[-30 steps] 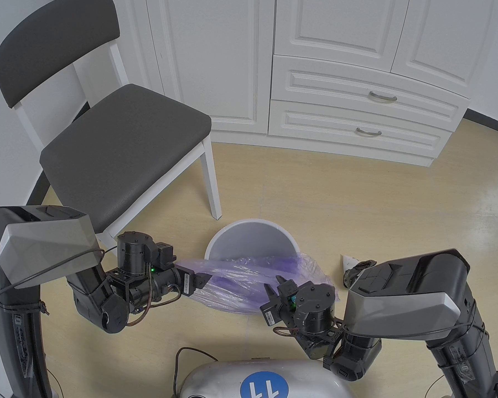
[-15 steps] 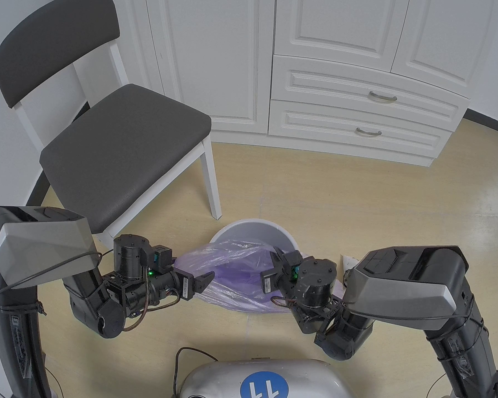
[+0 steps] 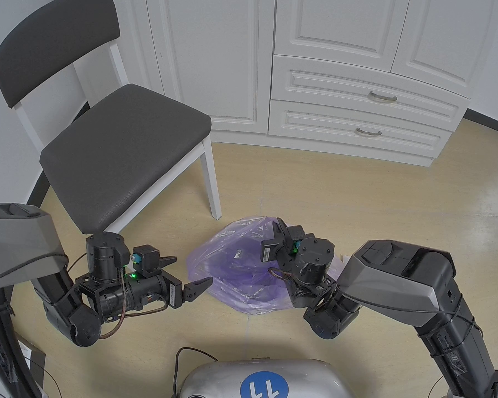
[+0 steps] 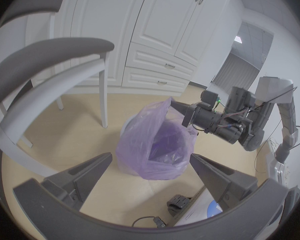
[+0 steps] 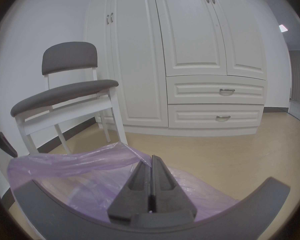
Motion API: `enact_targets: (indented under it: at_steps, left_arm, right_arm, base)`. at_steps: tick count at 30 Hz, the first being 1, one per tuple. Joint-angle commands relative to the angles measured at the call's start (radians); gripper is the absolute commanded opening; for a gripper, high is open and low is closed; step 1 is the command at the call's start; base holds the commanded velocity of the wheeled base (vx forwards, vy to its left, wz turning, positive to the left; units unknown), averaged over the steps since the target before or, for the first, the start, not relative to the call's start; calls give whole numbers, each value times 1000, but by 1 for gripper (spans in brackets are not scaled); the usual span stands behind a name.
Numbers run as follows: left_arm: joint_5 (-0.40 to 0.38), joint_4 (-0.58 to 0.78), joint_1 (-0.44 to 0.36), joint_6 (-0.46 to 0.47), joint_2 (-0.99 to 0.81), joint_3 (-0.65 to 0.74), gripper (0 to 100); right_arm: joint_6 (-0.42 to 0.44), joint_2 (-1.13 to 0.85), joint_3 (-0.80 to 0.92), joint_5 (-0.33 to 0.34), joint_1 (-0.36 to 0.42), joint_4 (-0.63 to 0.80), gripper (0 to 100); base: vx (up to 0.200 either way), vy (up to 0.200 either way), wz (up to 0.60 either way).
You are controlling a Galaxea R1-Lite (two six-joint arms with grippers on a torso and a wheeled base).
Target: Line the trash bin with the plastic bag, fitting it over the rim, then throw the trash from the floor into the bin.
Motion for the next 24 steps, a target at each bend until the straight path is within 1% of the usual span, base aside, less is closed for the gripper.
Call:
enact_targets:
  at_steps: [1,5,7,10,12,14,15,18,19,23,24]
  left_arm:
    - [-1,0,11,0,-95,18,100]
    - [-1,5,14,0,-129,20,100]
    - [1,8,14,0,-152,20,100]
    - [2,8,16,0,-160,20,100]
    - [5,6,22,1,-164,20,100]
    - [5,6,31,1,-172,20,100]
    - [5,6,33,1,-174,20,100]
    - [5,3,45,1,-177,16,100]
    - [5,3,45,1,-177,16,100]
    - [5,2,48,1,-178,16,100]
    - [5,2,48,1,-178,16,100]
  right_arm:
    - [-3,14,-83,14,-11,34,0]
    - [-2,4,-150,52,-17,123,0]
    - [-2,9,-227,88,-22,221,0]
    - [-2,20,-282,104,-22,282,0]
    - [-3,49,-371,117,-25,348,0]
    - [-6,73,-453,118,-31,394,0]
    - [-5,76,-463,118,-31,404,0]
    - [-6,118,-589,118,-40,500,0]
    - [-6,122,-598,120,-42,506,0]
    - [-6,202,-756,120,-52,592,0]
    - [-6,221,-756,118,-55,605,0]
  base:
    - [0,0,0]
    - [0,0,0]
    - [0,0,0]
    - [0,0,0]
    - [0,0,0]
    - [0,0,0]
    - [0,0,0]
    - [0,0,0]
    - [0,0,0]
    - [0,0,0]
    - [0,0,0]
